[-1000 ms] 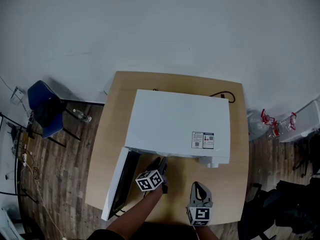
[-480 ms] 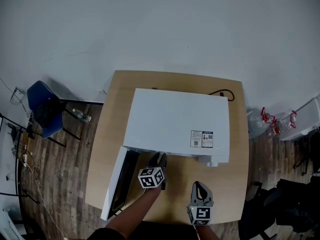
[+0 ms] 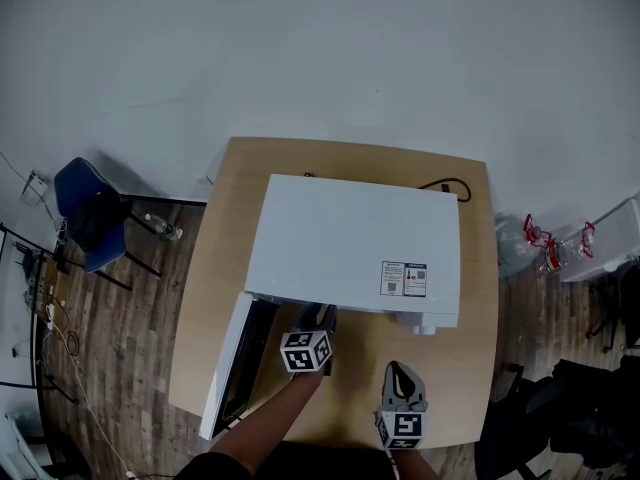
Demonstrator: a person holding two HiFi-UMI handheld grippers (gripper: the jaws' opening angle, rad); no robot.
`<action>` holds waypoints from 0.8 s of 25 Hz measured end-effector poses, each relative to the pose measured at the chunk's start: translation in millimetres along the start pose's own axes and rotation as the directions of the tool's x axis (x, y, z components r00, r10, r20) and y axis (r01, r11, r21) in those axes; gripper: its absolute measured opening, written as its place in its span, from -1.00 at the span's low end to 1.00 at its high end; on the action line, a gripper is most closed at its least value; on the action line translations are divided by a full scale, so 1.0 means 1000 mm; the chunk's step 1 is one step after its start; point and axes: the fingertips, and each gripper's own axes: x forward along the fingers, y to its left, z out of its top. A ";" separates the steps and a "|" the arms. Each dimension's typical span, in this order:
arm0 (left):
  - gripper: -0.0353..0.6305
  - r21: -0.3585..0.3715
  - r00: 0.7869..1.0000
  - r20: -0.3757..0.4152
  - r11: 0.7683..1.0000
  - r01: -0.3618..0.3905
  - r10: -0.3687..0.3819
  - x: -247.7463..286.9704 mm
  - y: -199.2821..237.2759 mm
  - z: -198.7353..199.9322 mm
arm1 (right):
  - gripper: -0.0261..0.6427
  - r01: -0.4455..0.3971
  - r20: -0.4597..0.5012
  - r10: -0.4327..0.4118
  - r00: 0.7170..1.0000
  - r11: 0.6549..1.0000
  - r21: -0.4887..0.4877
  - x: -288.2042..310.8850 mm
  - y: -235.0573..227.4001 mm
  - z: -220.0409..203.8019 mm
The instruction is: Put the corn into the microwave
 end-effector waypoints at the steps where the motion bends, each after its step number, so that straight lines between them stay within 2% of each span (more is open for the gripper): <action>1: -0.48 0.001 1.000 0.000 1.000 0.000 0.000 0.001 0.000 0.001 | -0.74 0.000 -0.002 0.000 1.000 1.000 0.005 0.000 -0.001 -0.001; 12: -0.48 -0.001 1.000 0.013 1.000 -0.018 0.018 0.012 0.002 0.010 | -0.74 0.010 -0.001 -0.010 1.000 1.000 0.001 0.006 -0.009 0.003; 20: -0.48 -0.046 0.999 0.043 0.998 0.031 -0.029 0.012 -0.002 0.015 | -0.74 0.011 -0.001 -0.011 1.000 1.000 -0.005 0.007 -0.011 0.005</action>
